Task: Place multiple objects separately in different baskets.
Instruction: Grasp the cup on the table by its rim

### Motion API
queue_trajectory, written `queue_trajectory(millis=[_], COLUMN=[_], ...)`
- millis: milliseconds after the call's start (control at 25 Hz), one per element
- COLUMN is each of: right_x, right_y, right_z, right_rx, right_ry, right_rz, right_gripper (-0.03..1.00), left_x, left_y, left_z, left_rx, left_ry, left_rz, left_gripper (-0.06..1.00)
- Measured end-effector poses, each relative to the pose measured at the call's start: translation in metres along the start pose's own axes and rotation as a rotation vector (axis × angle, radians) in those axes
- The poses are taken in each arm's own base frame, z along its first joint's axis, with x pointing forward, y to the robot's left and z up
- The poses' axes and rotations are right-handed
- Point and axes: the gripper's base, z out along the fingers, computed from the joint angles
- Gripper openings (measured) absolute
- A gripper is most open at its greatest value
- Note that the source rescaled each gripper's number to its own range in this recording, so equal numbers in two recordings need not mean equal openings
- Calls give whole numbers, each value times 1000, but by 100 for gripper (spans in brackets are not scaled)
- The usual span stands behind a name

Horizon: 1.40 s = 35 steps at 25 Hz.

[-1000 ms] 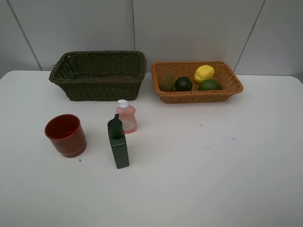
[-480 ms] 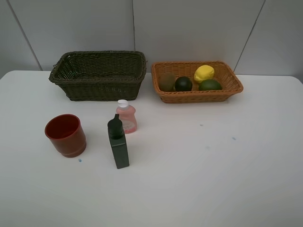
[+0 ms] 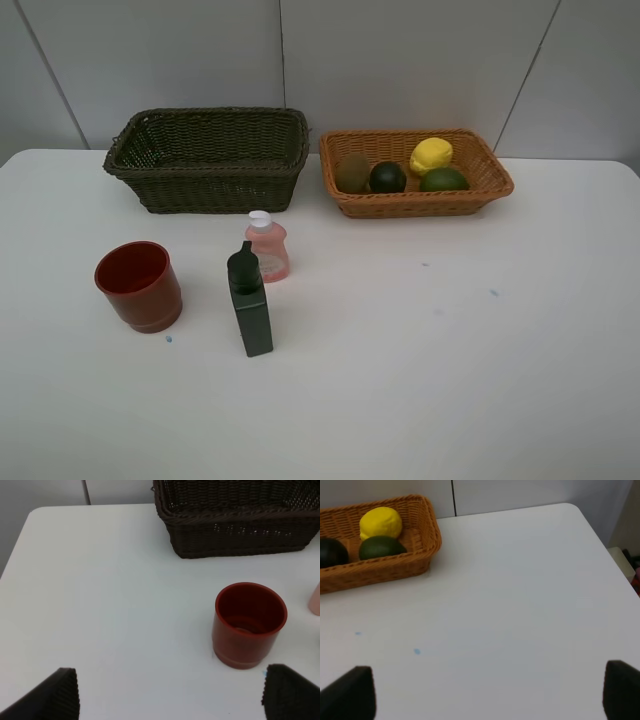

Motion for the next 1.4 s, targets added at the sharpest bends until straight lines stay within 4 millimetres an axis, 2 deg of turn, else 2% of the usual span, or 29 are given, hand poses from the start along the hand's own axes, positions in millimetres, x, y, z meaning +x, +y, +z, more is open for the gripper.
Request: queue_trajectory(millis=[1040, 1120, 1240, 1400], right_x=[0, 0, 0, 0], right_y=[0, 0, 0, 0], right_z=[0, 0, 0, 0], right_rx=[0, 0, 0, 0], right_ry=[0, 0, 0, 0], right_rz=[0, 0, 0, 0], right_gripper=[100, 100, 100, 100], left_x=[-3, -13, -40, -86], left_y=[0, -2, -4, -7], left_z=[-3, -11, -20, -18], left_rx=[3, 19, 33, 26], left_ry=[-19, -54, -58, 25], left_rz=[-5, -26, -46, -44], left_gripper=[95, 95, 95, 95])
